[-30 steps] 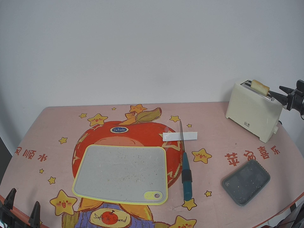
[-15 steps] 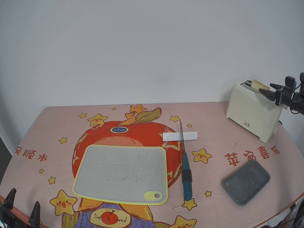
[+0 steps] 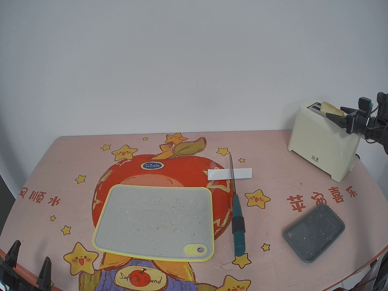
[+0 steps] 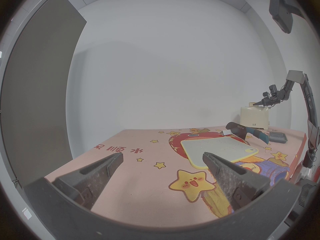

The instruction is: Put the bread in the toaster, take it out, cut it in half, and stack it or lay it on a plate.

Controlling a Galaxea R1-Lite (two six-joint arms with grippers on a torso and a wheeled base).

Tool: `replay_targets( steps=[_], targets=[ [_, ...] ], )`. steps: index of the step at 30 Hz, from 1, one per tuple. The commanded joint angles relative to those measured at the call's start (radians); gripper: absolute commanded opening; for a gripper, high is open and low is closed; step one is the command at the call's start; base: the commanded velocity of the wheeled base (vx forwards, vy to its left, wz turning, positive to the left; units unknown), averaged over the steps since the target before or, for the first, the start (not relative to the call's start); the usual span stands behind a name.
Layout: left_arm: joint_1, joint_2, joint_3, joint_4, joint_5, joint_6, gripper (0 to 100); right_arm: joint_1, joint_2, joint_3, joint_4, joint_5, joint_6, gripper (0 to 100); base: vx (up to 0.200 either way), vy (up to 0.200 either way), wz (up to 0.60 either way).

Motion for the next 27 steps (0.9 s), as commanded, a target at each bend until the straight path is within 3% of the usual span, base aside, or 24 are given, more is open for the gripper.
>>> replay_targets(
  steps=[1,2,27],
  targets=[
    [0.000,-0.012,0.018,0.000,0.000,0.000,100,0.005,0.003,0.000,0.000,-0.003,-0.002,100,0.000,0.000,0.00],
    [0.000,-0.012,0.018,0.000,0.000,0.000,100,0.007,0.003,-0.001,0.000,-0.003,-0.002,0,0.000,0.000,0.00],
    [0.000,-0.012,0.018,0.000,0.000,0.000,100,0.016,-0.006,-0.008,0.001,-0.003,-0.002,0,0.000,0.000,0.00]
  ],
)
